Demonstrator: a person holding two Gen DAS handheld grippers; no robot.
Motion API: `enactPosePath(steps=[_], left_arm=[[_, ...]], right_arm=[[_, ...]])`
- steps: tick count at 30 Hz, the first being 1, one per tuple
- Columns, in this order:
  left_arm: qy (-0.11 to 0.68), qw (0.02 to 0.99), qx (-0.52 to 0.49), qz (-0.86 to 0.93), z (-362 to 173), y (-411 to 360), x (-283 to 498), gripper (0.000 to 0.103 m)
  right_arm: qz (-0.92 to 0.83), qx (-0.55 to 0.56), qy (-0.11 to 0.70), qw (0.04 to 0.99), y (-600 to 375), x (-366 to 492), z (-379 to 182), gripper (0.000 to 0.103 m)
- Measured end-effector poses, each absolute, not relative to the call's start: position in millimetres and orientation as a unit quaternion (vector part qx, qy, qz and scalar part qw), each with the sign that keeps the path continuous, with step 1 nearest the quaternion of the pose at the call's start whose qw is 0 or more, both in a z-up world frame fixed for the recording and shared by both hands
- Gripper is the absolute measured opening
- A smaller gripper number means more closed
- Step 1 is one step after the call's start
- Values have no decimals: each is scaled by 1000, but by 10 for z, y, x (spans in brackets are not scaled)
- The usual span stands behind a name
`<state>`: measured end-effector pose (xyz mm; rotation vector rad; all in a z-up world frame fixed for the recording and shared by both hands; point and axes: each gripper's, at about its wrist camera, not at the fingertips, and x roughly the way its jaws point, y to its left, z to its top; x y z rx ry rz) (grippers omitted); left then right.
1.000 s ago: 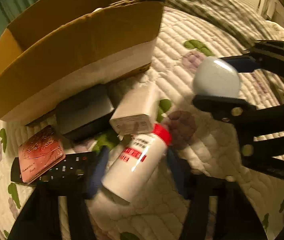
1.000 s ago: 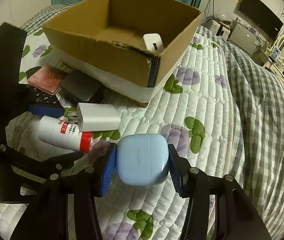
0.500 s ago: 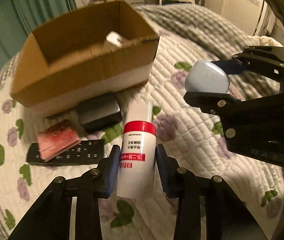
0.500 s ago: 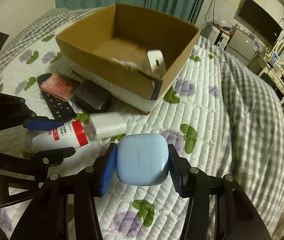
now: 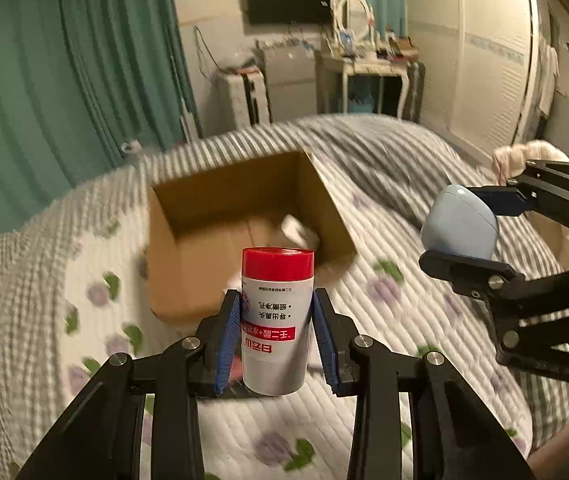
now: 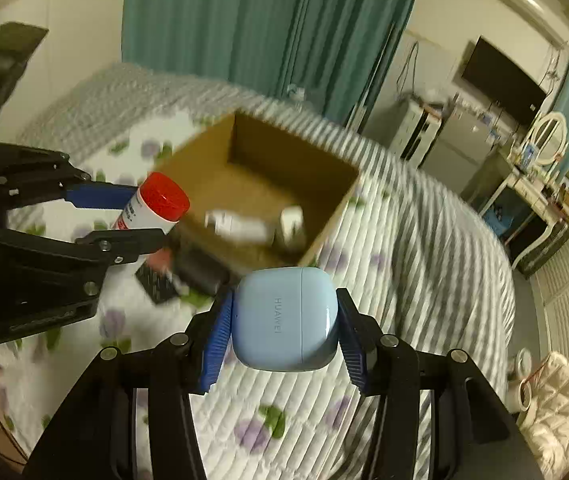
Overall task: Organize rigid objects
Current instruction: 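Lower the bottle and earbud case into the box and open both tools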
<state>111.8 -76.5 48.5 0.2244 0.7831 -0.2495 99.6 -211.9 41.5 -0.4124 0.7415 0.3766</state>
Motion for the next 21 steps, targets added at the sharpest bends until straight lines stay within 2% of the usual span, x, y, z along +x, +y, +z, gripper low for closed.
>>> enactPosePath(steps=[6,10,21], left_arm=[[369,920,87,-99,693,-559,1506,36],[391,912,92,-81,519,-476,1888,36],[454,880,124,-59,-399,-433,2453,36]], right_arm=[[194,-182,311,913,-1898,1281,823,49],[201,-170,297,918,-1751,1585,849,49],[203,-133,348,906,-1675,2419,75,49]])
